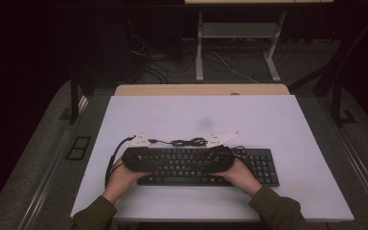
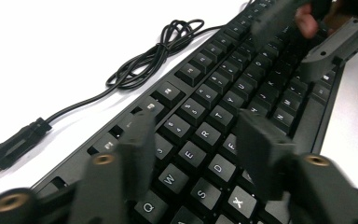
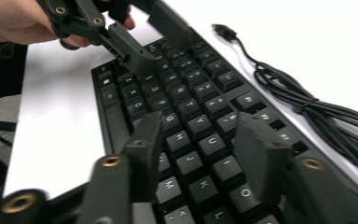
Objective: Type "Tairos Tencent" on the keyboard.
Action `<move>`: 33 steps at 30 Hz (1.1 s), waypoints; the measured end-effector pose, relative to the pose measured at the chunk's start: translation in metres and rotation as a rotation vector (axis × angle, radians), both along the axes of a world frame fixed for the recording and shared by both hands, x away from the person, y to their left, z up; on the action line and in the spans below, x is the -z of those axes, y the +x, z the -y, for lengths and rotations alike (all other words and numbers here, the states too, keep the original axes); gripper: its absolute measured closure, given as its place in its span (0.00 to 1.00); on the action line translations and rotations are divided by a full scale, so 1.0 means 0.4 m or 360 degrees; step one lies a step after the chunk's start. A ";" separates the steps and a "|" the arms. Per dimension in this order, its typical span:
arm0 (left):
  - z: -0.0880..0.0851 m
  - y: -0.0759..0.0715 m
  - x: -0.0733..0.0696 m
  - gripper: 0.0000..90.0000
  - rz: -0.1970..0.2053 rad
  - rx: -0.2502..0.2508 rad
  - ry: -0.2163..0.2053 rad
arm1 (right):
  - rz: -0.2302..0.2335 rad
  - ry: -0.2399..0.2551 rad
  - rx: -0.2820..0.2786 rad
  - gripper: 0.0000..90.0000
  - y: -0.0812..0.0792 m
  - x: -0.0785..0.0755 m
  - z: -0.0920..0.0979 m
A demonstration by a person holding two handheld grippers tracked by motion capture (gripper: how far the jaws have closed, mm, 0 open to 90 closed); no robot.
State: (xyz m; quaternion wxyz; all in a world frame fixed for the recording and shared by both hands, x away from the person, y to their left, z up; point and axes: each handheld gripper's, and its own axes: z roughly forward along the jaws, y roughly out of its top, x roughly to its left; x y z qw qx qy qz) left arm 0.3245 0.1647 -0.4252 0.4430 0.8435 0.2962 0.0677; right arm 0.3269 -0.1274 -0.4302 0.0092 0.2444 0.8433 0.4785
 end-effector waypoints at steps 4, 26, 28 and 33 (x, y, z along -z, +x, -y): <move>-0.002 -0.003 0.000 0.34 0.0013 -0.0017 -0.0007 | -0.0006 -0.0014 -0.0041 0.74 -0.007 0.001 -0.006; 0.000 -0.001 0.009 0.12 -0.0003 -0.0045 -0.0010 | -0.0025 -0.0108 -0.0158 0.99 -0.027 0.020 -0.046; -0.001 -0.001 0.009 0.12 -0.0004 -0.0044 -0.0006 | -0.0024 -0.0111 -0.0160 0.99 -0.027 0.021 -0.046; 0.000 -0.001 0.009 0.13 -0.0004 -0.0044 -0.0008 | -0.0038 -0.0138 -0.0162 0.99 -0.026 0.031 -0.050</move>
